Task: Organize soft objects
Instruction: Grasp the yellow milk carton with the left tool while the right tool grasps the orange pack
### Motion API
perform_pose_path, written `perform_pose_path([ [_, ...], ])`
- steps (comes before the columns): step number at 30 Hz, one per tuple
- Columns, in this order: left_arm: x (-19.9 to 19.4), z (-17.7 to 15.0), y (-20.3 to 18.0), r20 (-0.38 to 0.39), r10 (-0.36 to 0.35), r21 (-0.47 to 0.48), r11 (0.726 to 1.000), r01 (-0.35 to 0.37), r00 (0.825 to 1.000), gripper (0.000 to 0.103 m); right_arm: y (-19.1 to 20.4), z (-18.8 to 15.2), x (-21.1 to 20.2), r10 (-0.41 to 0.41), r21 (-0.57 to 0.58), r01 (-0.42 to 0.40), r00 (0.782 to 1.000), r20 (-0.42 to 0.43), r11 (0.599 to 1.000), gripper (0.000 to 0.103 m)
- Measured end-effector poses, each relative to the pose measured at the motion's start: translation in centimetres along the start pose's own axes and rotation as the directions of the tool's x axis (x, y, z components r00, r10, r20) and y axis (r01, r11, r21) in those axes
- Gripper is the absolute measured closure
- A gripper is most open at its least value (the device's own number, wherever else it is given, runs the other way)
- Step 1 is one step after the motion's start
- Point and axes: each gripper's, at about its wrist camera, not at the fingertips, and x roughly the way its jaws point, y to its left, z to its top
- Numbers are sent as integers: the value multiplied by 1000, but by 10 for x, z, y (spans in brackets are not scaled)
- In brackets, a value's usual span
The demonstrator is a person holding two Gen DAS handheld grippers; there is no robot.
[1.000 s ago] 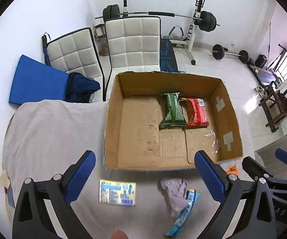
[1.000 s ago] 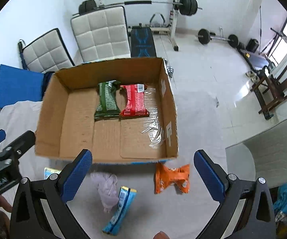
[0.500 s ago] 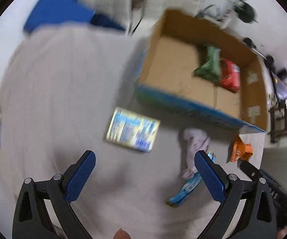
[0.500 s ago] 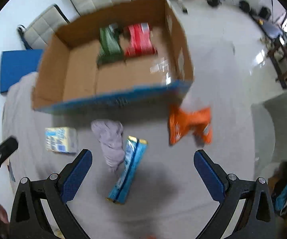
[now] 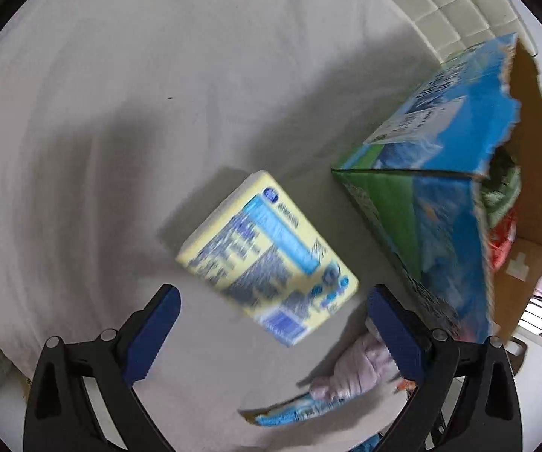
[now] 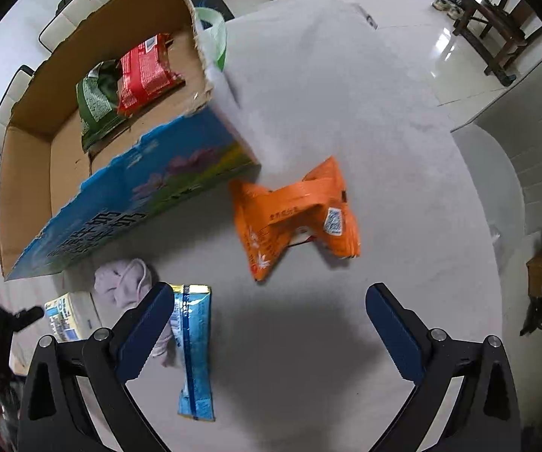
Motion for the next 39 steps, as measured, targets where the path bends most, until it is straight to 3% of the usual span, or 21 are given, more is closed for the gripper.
perform_pose_path([
  [8,28,2,-7,12,107,33,994,-107,994,1,-13,14,0,43,91,-48,997,59,995,0],
  [11,33,-3,-13,35,165,104,980,-168,986,2,-20,22,5,61,139,-71,995,74,988,0],
  [14,35,-13,-4,45,157,144,976,-162,987,11,-29,30,19,90,217,-97,995,43,971,0],
  [16,37,-25,1,37,178,205,962,-182,983,18,-35,36,28,98,270,-101,995,26,958,0],
  [21,43,-59,13,4,220,323,923,-209,976,18,-45,44,42,107,352,-102,994,5,930,0],
  [25,51,-90,22,-19,241,410,887,-212,970,18,-45,48,51,80,303,-54,994,-73,951,24],
  [26,51,-93,25,-17,239,417,885,-210,971,18,-44,48,50,60,263,-35,995,-85,964,24],
  [29,40,-101,41,-21,194,402,900,-169,981,18,-43,46,41,-39,155,54,995,-97,986,24],
  [34,19,-92,60,11,115,324,939,-113,993,18,-60,52,38,70,275,-51,996,-60,960,23],
  [39,30,-79,62,6,131,283,950,-128,991,18,-67,58,65,159,400,-103,981,-109,911,24],
])
